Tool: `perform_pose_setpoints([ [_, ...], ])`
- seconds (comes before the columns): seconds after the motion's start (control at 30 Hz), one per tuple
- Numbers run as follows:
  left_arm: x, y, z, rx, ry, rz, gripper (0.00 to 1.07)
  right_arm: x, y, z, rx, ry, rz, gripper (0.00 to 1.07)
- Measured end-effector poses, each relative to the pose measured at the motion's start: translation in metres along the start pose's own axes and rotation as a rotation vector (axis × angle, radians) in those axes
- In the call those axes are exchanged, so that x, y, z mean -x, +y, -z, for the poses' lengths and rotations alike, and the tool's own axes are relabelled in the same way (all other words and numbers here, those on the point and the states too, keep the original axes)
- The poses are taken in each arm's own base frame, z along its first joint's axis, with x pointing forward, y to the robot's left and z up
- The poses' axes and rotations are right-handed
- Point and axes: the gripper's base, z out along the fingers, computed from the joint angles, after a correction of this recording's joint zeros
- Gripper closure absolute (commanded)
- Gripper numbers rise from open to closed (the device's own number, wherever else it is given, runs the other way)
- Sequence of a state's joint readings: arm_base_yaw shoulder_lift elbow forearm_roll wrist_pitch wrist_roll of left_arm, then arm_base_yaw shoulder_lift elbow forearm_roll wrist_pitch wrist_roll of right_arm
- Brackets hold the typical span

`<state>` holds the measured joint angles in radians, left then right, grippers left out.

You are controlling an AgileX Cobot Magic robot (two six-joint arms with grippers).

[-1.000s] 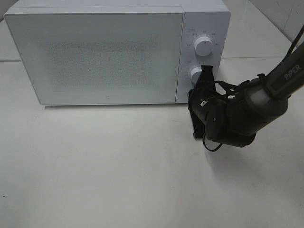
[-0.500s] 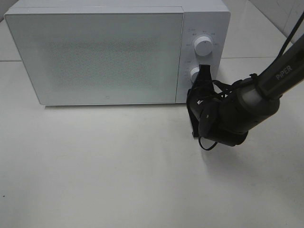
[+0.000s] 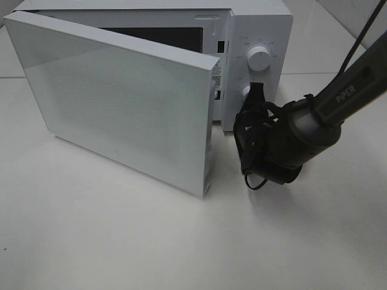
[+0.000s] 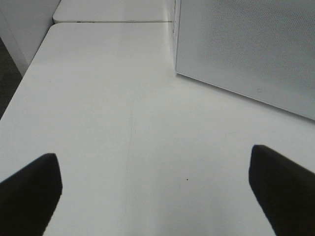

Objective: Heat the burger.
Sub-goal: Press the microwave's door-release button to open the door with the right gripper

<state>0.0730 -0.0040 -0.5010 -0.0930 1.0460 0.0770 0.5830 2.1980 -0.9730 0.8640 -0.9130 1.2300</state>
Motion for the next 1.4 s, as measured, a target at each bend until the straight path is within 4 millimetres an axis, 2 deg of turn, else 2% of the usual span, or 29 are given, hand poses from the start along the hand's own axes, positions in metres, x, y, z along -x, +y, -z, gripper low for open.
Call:
perform_pose_setpoints([
  [0.53,0.000,0.000,0.000,0.000,0.000,0.000,0.09,-0.001,-0.001,0.000,-0.014,0.005,-0.002,1.07],
  [0.83,0.000,0.000,0.000,0.000,0.000,0.000,0.09,0.006,0.003,0.005,-0.035,0.054,-0.028,1.07],
  [1.17,0.000,0.000,0.000,0.000,0.000,0.000,0.09,0.008,0.002,0.017,-0.024,0.081,-0.012,1.07],
  [1.4,0.000,0.000,0.000,0.000,0.000,0.000,0.09,0.010,0.006,0.034,-0.009,0.118,0.012,1.07],
])
